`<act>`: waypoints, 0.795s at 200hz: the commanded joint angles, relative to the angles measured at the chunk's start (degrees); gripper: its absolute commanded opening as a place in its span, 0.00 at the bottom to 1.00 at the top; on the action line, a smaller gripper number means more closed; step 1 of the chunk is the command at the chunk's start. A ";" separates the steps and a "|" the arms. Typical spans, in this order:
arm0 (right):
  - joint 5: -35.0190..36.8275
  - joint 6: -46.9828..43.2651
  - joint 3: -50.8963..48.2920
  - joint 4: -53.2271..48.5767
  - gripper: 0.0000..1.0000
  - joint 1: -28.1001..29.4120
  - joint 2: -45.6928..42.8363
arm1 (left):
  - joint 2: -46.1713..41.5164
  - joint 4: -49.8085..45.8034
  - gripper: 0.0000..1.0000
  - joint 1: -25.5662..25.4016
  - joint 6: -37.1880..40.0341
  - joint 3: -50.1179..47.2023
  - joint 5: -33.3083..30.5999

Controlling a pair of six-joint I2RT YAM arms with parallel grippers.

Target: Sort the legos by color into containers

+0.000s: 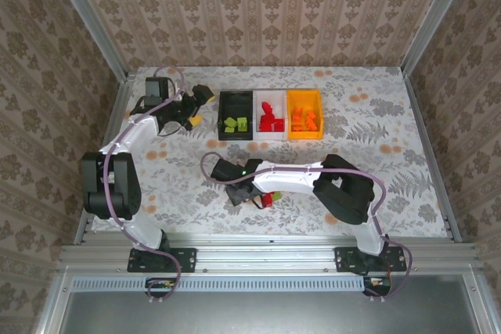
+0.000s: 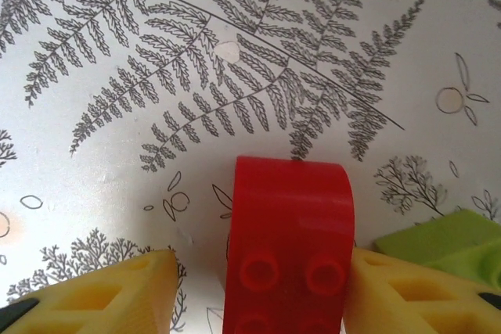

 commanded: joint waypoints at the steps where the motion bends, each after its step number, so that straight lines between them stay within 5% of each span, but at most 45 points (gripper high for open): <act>1: -0.88 -0.50 1.98 0.30 0.54 -0.30 1.91 | -1.66 -0.11 1.00 0.09 -0.11 0.29 0.88; 55: 1.63 -2.83 3.03 1.38 0.33 -0.39 1.33 | -1.48 -0.15 1.00 0.26 -0.09 0.38 0.89; 114: 2.04 -6.93 5.82 0.29 0.32 -1.28 -5.64 | -1.66 -0.39 1.00 0.79 0.15 0.63 1.03; 159: 3.55 -10.92 5.94 -0.13 0.32 -8.25 -11.27 | -1.41 0.00 1.00 0.90 -0.28 0.29 1.18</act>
